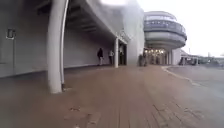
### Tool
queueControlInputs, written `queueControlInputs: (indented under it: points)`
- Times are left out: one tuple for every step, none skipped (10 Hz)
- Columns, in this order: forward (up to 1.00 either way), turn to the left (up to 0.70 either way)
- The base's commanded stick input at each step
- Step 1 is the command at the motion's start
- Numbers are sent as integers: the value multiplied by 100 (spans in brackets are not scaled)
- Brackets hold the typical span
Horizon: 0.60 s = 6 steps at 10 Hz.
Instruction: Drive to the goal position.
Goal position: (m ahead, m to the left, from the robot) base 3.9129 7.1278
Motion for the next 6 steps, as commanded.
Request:
queueControlInputs:
  points:
    - [70,5]
    - [70,5]
    - [70,5]
    - [70,5]
    - [70,5]
    - [70,5]
